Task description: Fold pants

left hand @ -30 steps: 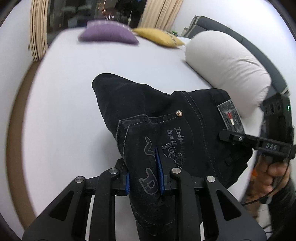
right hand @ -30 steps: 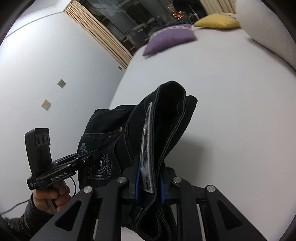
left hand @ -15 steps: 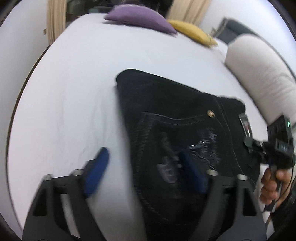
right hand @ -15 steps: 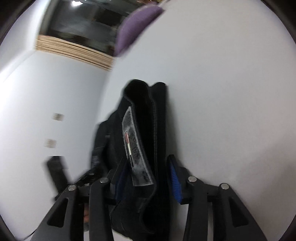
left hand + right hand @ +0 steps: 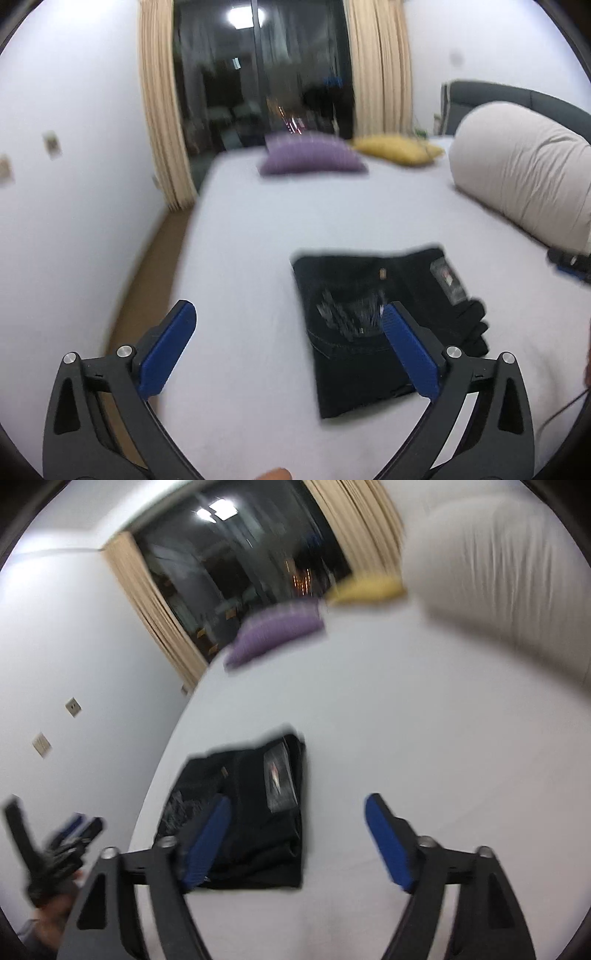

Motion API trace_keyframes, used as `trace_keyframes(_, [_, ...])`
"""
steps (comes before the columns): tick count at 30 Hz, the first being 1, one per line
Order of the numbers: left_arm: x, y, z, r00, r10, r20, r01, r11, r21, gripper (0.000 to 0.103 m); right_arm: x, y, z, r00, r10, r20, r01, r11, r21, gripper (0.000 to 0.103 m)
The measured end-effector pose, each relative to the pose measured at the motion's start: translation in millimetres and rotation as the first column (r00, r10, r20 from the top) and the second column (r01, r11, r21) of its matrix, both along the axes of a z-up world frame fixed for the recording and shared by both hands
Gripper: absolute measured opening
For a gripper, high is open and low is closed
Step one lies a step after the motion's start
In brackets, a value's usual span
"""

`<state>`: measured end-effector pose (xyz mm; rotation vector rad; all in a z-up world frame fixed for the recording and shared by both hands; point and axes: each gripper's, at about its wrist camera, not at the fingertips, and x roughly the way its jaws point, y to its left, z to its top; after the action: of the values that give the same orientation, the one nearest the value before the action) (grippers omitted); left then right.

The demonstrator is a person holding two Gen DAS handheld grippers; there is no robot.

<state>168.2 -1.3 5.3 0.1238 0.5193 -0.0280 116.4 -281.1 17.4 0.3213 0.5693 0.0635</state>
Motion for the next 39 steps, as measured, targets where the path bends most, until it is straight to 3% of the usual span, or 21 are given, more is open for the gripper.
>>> trace_keyframes(1, [-19,3,19,0.999,0.018,0.049,-0.019,1.0,0.013,0.103,-20,8,25,0.996,-0.016,0.09,0.02,0.999,-0.046,0.1])
trace_keyframes(4, [-73,7,75,0.977,0.077,0.201,-0.078,0.997,-0.005,0.103,-53,29,82,0.961,-0.031,0.276,0.076,0.985,-0.155,0.103])
trace_keyframes(9, [-136,21,141,0.946,0.095,0.31,-0.065,0.992,-0.106,0.103,-104,55,142,0.905,-0.03,0.424,0.148,0.958,-0.246,0.103])
trace_keyframes(13, [-171,19,162,0.937,0.093,0.337,-0.069,0.994,-0.081,0.103,-140,65,168,0.87,-0.034,0.491,0.156,0.966,-0.209,0.103])
trace_keyframes(16, [-189,14,163,0.948,0.081,0.309,-0.073,0.997,-0.038,0.103,-152,68,169,0.89,-0.019,0.456,0.114,0.977,-0.181,0.103])
trace_keyframes(17, [-197,14,163,0.954,0.087,0.287,-0.08,0.996,-0.035,0.103,-151,71,165,0.909,-0.015,0.416,0.098,0.979,-0.177,0.103])
trace_keyframes(21, [-207,15,139,0.984,0.122,0.127,-0.114,0.991,-0.069,0.103,-144,84,139,0.964,-0.001,0.266,0.053,0.981,-0.189,0.103])
trace_keyframes(24, [-207,9,108,0.992,0.123,0.023,-0.121,0.99,-0.072,0.103,-144,94,118,0.987,-0.009,0.157,0.039,0.981,-0.192,0.103])
trace_keyframes(28, [-200,2,74,0.99,0.119,-0.071,-0.125,0.989,-0.085,0.103,-143,101,98,0.995,-0.029,0.097,0.05,0.974,-0.22,0.103])
trace_keyframes(39, [-174,1,26,0.979,0.124,-0.163,-0.138,0.988,-0.076,0.103,-128,116,59,1.0,0.009,-0.025,-0.014,0.971,-0.237,0.103])
